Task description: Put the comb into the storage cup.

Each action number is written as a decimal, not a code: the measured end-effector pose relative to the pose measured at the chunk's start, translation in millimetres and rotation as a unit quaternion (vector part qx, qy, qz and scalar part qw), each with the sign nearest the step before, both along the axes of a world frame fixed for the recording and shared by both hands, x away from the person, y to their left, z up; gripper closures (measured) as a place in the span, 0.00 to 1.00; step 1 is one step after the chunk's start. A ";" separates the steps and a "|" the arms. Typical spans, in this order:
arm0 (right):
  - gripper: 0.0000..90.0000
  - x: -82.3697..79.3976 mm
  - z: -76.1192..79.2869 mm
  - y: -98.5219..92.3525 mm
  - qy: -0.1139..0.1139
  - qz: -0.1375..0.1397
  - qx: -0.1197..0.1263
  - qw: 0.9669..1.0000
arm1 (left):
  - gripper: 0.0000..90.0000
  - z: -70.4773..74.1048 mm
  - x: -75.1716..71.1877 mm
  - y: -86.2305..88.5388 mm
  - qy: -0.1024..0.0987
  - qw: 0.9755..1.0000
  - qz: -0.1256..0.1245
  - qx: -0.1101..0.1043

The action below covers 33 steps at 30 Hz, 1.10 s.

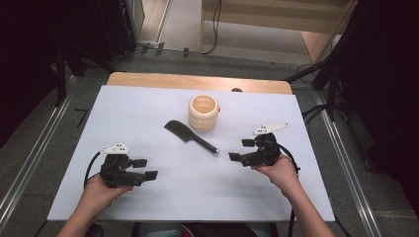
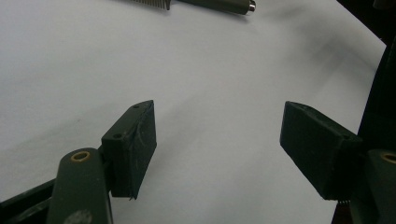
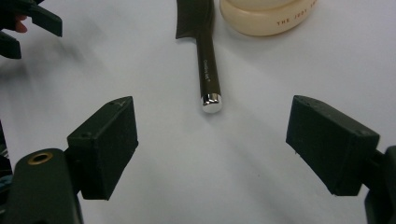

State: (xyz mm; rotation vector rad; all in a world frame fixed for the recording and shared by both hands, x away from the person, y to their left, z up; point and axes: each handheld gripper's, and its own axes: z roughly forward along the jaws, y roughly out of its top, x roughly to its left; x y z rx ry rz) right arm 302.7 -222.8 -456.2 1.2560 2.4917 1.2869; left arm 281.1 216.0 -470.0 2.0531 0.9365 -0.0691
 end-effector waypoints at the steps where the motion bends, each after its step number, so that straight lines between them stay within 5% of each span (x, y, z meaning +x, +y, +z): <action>1: 0.16 0.0 0.0 0.0 0.000 0.000 0.000 1.000 | 0.31 -0.1 0.0 0.0 0.000 1.000 0.000 -0.001; 33: 0.22 47.2 -0.1 49.2 -0.003 0.019 -0.019 1.000 | 0.31 -0.5 -6.6 8.5 0.001 1.000 0.013 0.006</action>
